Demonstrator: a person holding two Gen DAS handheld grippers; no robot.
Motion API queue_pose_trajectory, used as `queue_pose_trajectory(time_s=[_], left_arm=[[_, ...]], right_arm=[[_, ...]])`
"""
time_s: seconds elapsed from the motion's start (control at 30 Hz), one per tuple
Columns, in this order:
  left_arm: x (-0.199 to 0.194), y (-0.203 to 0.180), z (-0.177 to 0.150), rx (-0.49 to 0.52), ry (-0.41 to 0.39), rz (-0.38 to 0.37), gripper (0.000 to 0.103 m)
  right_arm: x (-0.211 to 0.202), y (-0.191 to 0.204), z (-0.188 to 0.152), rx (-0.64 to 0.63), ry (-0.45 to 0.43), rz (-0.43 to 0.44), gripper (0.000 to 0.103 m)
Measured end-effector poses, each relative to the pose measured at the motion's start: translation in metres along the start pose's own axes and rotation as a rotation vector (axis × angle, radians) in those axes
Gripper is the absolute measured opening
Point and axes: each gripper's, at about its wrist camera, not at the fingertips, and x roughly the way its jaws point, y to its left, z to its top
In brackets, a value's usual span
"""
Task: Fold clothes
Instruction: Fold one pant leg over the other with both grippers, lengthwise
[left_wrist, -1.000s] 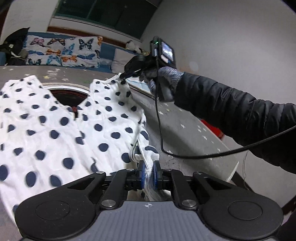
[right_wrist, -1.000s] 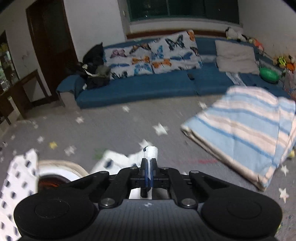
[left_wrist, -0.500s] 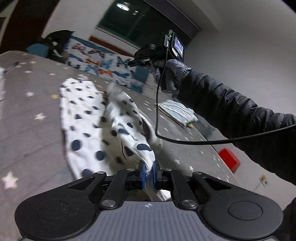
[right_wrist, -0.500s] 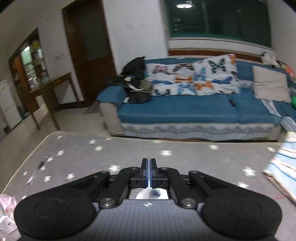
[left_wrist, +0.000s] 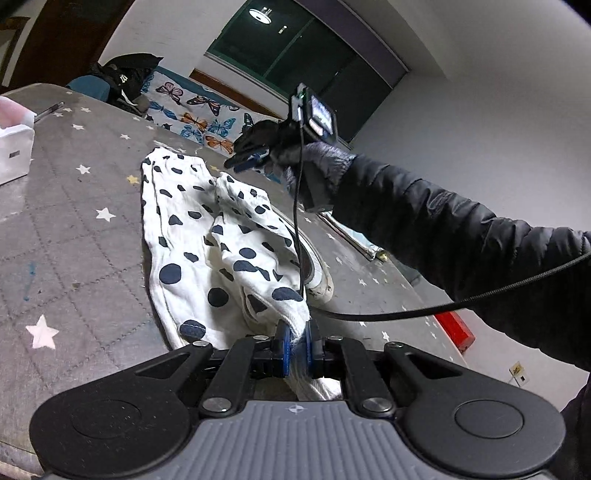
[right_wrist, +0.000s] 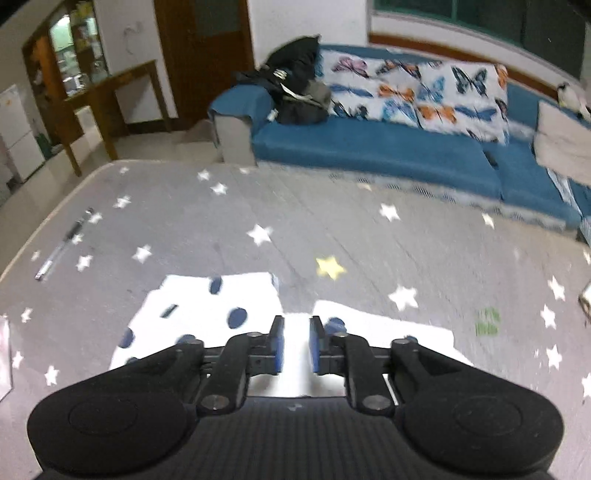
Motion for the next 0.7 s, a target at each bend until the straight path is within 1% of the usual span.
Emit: queue_pose_trajectory(time_s=[0.07, 0.1, 0.13, 0.23, 0.3, 0.37, 0.4, 0.43, 0.53, 0.63, 0.7], left_arm=[[0.002, 0.001, 0.000, 0.001, 0.002, -0.002, 0.009], [0.002, 0.001, 0.000, 0.001, 0.003, -0.003, 0.009], [0.003, 0.001, 0.000, 0.001, 0.005, -0.004, 0.009], [0.005, 0.003, 0.000, 0.002, 0.007, -0.003, 0.009], [0.005, 0.003, 0.000, 0.001, 0.007, -0.003, 0.009], [0.005, 0.004, 0.000, 0.002, 0.007, -0.002, 0.009], [0.005, 0.004, 0.000, 0.002, 0.006, -0.001, 0.009], [0.005, 0.004, 0.000, 0.002, 0.003, -0.001, 0.009], [0.003, 0.004, 0.000, 0.002, -0.006, -0.003, 0.009], [0.000, 0.003, 0.000, 0.007, -0.018, -0.007, 0.009], [-0.002, 0.003, 0.001, 0.012, -0.026, -0.011, 0.009]], right_arm=[[0.006, -0.002, 0.000, 0.004, 0.006, 0.006, 0.025], [0.009, -0.003, -0.002, 0.010, 0.003, 0.006, 0.029], [0.012, -0.004, -0.003, 0.016, 0.004, 0.005, 0.031], [0.021, -0.004, -0.005, 0.014, 0.012, -0.014, 0.031], [0.027, -0.003, -0.008, 0.013, 0.020, -0.050, 0.031], [0.035, -0.002, -0.012, 0.018, 0.038, -0.081, 0.028], [0.036, -0.003, -0.014, 0.020, 0.028, -0.087, 0.022], [0.036, -0.003, -0.015, 0.022, 0.018, -0.092, 0.013], [0.031, -0.007, -0.016, 0.038, -0.008, -0.096, 0.004], [0.014, -0.010, -0.010, 0.071, -0.058, -0.059, 0.003], [-0.001, -0.006, -0.004, 0.066, -0.101, -0.033, 0.003]])
